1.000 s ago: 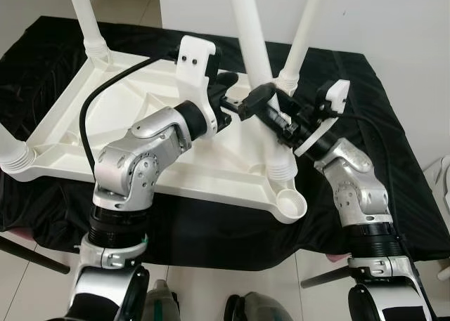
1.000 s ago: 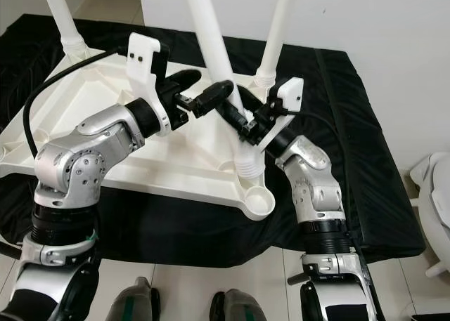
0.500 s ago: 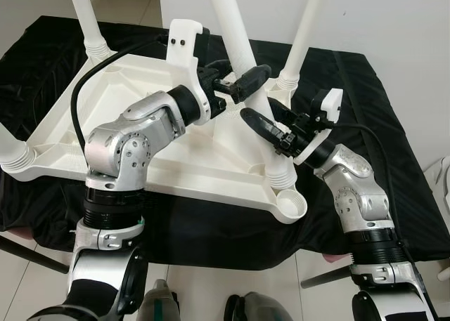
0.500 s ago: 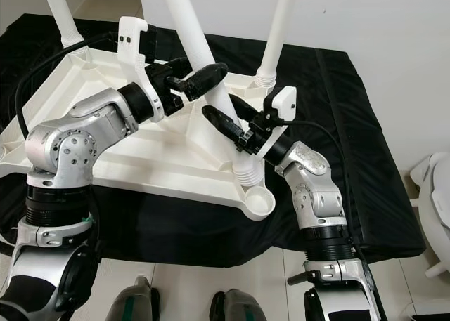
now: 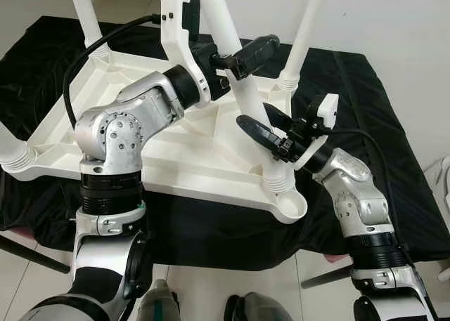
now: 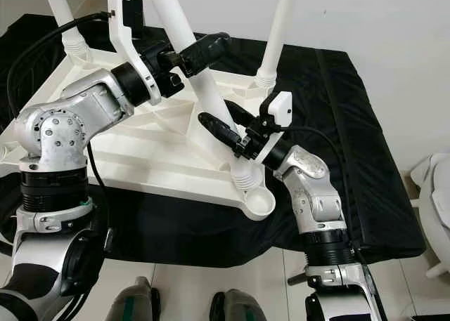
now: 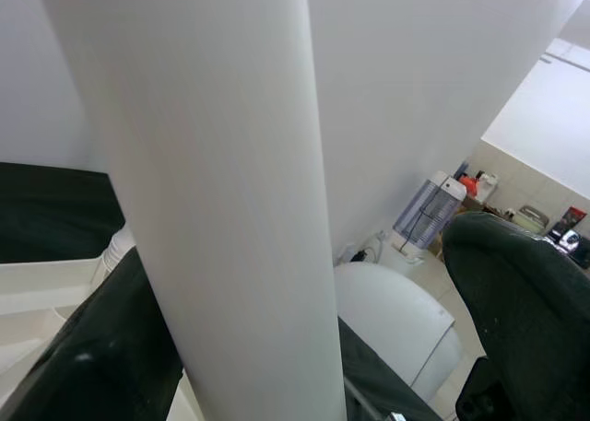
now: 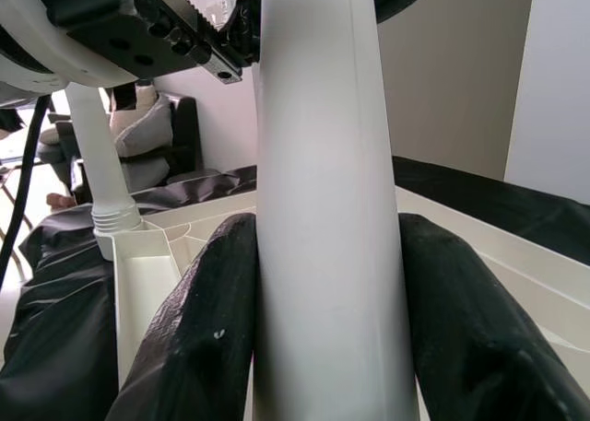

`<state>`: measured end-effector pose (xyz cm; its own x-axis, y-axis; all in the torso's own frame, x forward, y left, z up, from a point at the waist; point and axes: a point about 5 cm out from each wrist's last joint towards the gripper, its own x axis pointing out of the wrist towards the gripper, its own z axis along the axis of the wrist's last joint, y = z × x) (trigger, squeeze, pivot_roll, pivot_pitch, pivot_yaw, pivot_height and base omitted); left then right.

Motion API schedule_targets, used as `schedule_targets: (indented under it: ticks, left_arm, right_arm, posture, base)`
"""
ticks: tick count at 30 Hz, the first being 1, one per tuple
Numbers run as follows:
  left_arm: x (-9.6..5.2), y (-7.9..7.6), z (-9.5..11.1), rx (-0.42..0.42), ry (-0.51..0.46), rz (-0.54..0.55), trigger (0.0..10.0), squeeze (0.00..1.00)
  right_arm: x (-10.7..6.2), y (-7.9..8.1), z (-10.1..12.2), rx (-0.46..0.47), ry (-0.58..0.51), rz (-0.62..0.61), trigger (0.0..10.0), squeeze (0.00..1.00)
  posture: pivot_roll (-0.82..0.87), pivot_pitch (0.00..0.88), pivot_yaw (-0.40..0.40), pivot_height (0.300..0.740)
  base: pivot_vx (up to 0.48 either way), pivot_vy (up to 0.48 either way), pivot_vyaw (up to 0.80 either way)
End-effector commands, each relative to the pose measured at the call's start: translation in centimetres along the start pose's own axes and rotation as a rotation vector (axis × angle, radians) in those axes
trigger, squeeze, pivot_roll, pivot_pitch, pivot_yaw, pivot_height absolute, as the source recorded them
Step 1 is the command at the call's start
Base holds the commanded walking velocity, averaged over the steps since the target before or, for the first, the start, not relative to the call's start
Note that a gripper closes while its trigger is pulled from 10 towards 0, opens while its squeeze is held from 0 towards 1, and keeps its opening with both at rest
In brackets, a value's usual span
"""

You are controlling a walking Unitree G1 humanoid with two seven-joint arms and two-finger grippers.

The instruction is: Building children table

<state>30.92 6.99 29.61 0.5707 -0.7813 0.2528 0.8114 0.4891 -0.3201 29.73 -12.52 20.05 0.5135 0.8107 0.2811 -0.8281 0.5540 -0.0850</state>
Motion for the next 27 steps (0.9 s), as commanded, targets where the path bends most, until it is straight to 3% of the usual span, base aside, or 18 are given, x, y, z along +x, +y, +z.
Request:
schedule_targets:
  ticks: [1, 12, 13, 14, 15, 17, 18, 27]
  left_arm:
    - [0.2, -0.9, -0.9, -0.012, 0.043, -0.050, 10.0, 0.00]
    - [0.4, -1.3, -2.7, -0.021, 0.116, -0.040, 10.0, 0.00]
    - [0.4, -1.3, -2.6, -0.026, 0.108, -0.042, 9.3, 0.00]
    - [0.4, -1.3, -2.6, -0.026, 0.108, -0.042, 9.3, 0.00]
    - [0.4, -1.3, -2.4, -0.027, 0.100, -0.040, 4.3, 0.00]
    - [0.4, -1.2, -2.3, -0.028, 0.095, -0.038, 4.3, 0.00]
    - [0.5, -1.2, -2.2, -0.030, 0.085, -0.036, 0.0, 0.00]
    - [0.6, -1.2, -2.6, -0.045, 0.082, -0.025, 0.0, 0.00]
  right_arm:
    - [0.0, 0.0, 0.5, -0.026, -0.013, 0.002, 10.0, 0.00]
    - [0.3, -0.1, 0.8, -0.032, -0.026, -0.004, 10.0, 0.00]
    - [0.3, -0.1, 0.8, -0.031, -0.025, -0.004, 10.0, 0.00]
    - [0.3, -0.1, 0.8, -0.031, -0.025, -0.004, 10.0, 0.00]
    - [0.3, -0.2, 0.8, -0.032, -0.024, -0.005, 10.0, 0.00]
    - [0.3, -0.2, 0.8, -0.032, -0.023, -0.006, 10.0, 0.00]
    - [0.3, -0.2, 0.8, -0.033, -0.021, -0.009, 10.0, 0.00]
    - [0.6, -0.7, 0.8, -0.026, -0.014, -0.060, 10.0, 0.00]
  posture:
    - [0.00, 0.011, -0.053, 0.740]
    - [0.01, 0.009, -0.054, 0.740]
    - [0.01, 0.012, -0.055, 0.740]
    - [0.01, 0.012, -0.055, 0.740]
    - [0.01, 0.015, -0.054, 0.740]
    - [0.01, 0.015, -0.054, 0.740]
    - [0.01, 0.019, -0.053, 0.740]
    - [0.00, 0.026, -0.047, 0.740]
  base:
    - [0.000, 0.000, 0.00]
    - [0.000, 0.000, 0.00]
    - [0.000, 0.000, 0.00]
    - [0.000, 0.000, 0.00]
    - [0.000, 0.000, 0.00]
    - [0.000, 0.000, 0.00]
    - [0.000, 0.000, 0.00]
    - [0.000, 0.000, 0.00]
